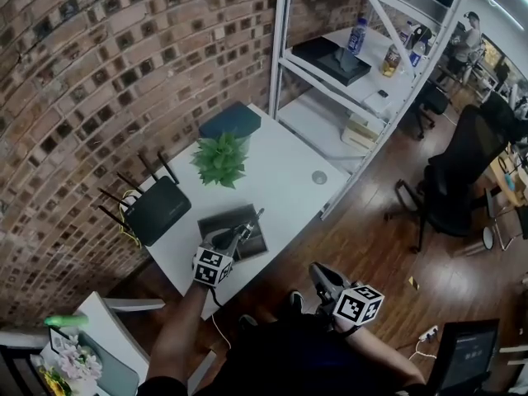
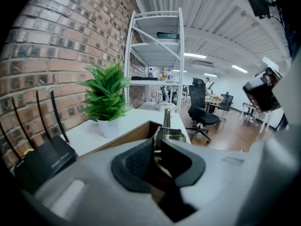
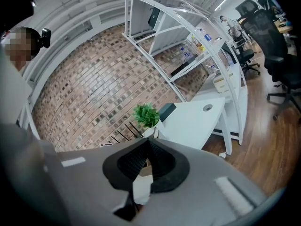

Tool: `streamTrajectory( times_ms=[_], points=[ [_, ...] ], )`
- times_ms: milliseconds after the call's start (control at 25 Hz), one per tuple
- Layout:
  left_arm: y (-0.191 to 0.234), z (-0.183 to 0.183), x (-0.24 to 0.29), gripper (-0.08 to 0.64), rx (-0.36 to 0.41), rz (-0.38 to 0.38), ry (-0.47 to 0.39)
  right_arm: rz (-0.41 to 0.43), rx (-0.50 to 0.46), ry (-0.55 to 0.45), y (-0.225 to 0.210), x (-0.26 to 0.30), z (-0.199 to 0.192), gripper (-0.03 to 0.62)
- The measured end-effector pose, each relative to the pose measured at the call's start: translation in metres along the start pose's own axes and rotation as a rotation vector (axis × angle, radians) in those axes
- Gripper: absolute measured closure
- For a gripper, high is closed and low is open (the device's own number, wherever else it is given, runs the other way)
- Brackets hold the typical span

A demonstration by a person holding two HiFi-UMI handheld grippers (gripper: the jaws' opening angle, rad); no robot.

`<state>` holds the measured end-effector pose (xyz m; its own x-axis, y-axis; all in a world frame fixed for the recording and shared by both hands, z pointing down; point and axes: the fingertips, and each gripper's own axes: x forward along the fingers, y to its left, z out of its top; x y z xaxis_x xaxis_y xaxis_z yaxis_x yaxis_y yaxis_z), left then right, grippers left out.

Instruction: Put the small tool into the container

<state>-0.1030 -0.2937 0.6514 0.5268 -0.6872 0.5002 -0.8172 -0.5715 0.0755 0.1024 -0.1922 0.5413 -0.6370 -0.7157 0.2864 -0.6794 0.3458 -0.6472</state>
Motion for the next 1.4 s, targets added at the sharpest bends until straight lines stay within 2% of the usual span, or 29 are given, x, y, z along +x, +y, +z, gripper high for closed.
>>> streamTrajectory(
  times_ms=[240,320,440,640,800,960,1080,1160,1280,1400],
  points=[
    [-0.002,-0.014,-0.020,0.466,0.014,0.035,0.008,0.003,0.014,0.001,0.009,0.000,-0.010,0.583],
    [-0.003,-0.018,-0.034,0.466,-0.018,0.045,-0.012,0.007,0.011,0.012,0.015,0.000,-0.017,0.583],
    [-0.013,-0.013,-0.067,0.466,-0.072,0.058,-0.085,0.014,-0.007,0.049,0.024,-0.004,-0.031,0.583],
    [-0.043,-0.009,-0.122,0.466,-0.150,0.032,-0.202,-0.012,-0.016,0.120,0.030,-0.013,-0.063,0.583],
    [-0.071,-0.025,-0.152,0.467,-0.236,0.014,-0.227,-0.018,-0.023,0.171,0.037,-0.018,-0.086,0.583],
    [-0.109,-0.038,-0.179,0.471,-0.295,0.025,-0.213,0.030,-0.035,0.194,0.050,-0.022,-0.095,0.583],
    [-0.129,-0.032,-0.206,0.477,-0.343,0.078,-0.259,0.115,-0.078,0.204,0.066,-0.025,-0.097,0.583],
    [-0.144,-0.023,-0.219,0.485,-0.328,0.123,-0.284,0.176,-0.107,0.198,0.074,-0.033,-0.095,0.583],
    [-0.181,-0.008,-0.229,0.486,-0.263,0.174,-0.300,0.236,-0.128,0.174,0.069,-0.063,-0.093,0.583],
    [-0.239,0.002,-0.222,0.488,-0.298,0.160,-0.318,0.252,-0.130,0.150,0.049,-0.109,-0.095,0.583]
  ],
)
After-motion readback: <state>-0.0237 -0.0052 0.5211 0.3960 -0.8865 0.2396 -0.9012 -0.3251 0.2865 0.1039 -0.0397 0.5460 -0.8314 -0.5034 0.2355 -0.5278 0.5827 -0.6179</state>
